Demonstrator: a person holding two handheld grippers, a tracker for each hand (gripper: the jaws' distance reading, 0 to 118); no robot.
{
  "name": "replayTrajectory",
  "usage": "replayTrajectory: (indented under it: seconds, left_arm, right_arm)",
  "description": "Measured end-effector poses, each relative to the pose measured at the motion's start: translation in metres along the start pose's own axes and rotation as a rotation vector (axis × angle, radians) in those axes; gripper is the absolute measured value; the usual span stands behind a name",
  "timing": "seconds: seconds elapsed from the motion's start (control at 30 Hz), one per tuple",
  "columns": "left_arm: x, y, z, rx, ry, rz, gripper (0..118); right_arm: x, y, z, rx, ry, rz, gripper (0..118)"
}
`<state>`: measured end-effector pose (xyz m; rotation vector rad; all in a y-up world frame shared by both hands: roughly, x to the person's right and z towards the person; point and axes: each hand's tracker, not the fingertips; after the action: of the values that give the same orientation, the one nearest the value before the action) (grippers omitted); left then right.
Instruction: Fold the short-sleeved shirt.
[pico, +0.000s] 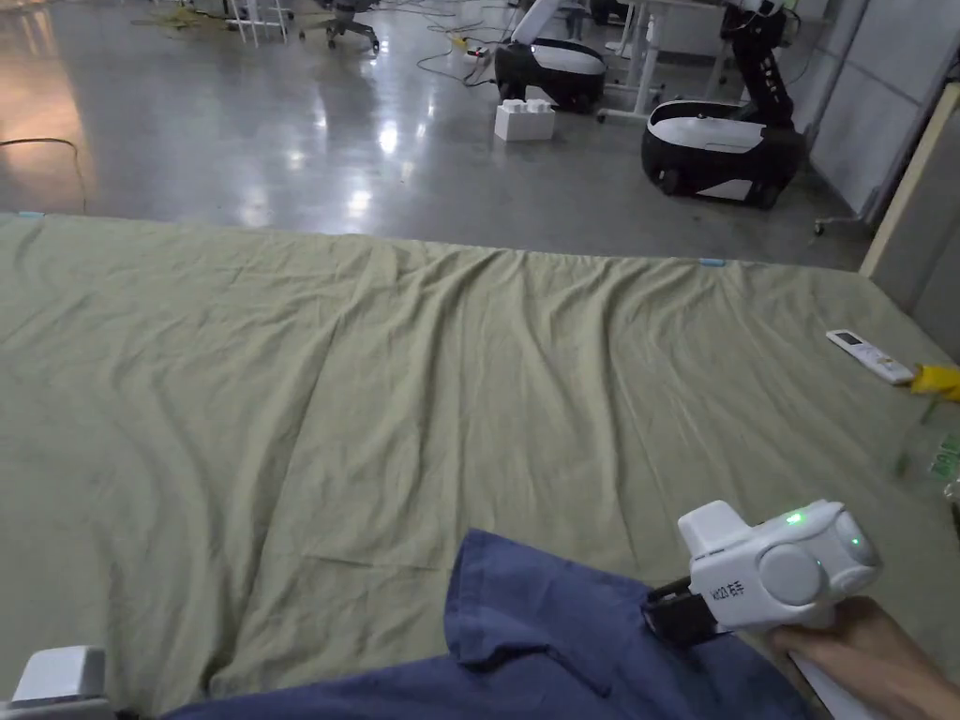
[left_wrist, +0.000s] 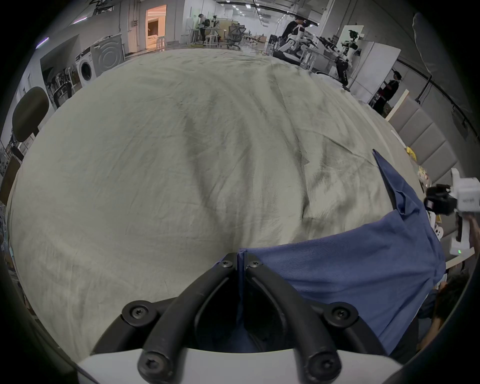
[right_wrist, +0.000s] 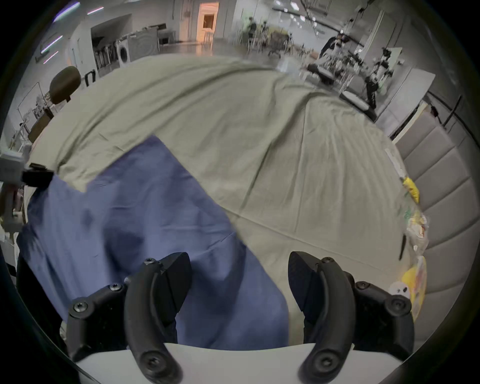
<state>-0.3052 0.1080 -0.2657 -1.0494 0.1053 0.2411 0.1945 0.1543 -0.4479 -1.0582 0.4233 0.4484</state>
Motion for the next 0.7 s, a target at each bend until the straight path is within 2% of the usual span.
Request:
replayTrajectory:
  seconds: [0.07,0.13,0.17,0.2,0.23,0.3,0.37,0.4,0.47,0.57,0.63,0.7]
  left_arm:
    - [0.003,0.000,0.000,0.001,0.011,-0.067,4]
    - [0.002,0.002,-0.002,-0.008,0.006,-0.055,4]
    - [0.000,0.002,-0.002,-0.008,0.001,-0.050,4]
    - [-0.002,0.002,-0.002,-0.007,-0.006,-0.043,4]
    - [-0.002,0.001,-0.001,-0.003,-0.010,-0.038,4]
    - [-0.003,-0.003,0.000,0.017,-0.016,-0.035,4]
    - [-0.003,-0.008,0.002,0.043,-0.017,-0.028,4]
    - [-0.005,-0.010,0.005,0.068,-0.035,-0.024,4]
    - [-0.015,-0.010,0.021,0.105,-0.090,0.017,4]
    - [-0.027,-0.012,0.085,0.265,-0.147,0.058,4]
    - [-0.030,-0.012,0.135,0.347,-0.200,0.007,4]
    - [-0.029,-0.012,0.185,0.453,-0.177,-0.054,4]
  right_arm:
    - [0.004,0.006,-0.015,-0.002,0.029,-0.025,81]
    - [0.003,0.009,-0.027,-0.016,0.058,-0.032,81]
    - [0.000,0.008,-0.033,-0.042,0.069,-0.029,70]
    - [-0.006,0.006,-0.033,-0.052,0.097,-0.009,48]
    - [-0.011,0.004,-0.034,-0.043,0.116,0.013,37]
    - [-0.020,0.001,-0.025,0.002,0.082,0.027,5]
    - [-0.023,0.000,-0.021,-0.009,0.102,-0.024,5]
    - [-0.023,-0.002,-0.013,0.006,0.093,-0.025,5]
    - [-0.025,-0.005,0.017,0.106,0.054,-0.039,5]
    - [-0.032,-0.023,0.090,0.305,-0.007,-0.028,5]
    - [-0.035,-0.037,0.140,0.396,-0.044,-0.035,5]
    - [-0.034,-0.052,0.190,0.496,-0.094,-0.075,5]
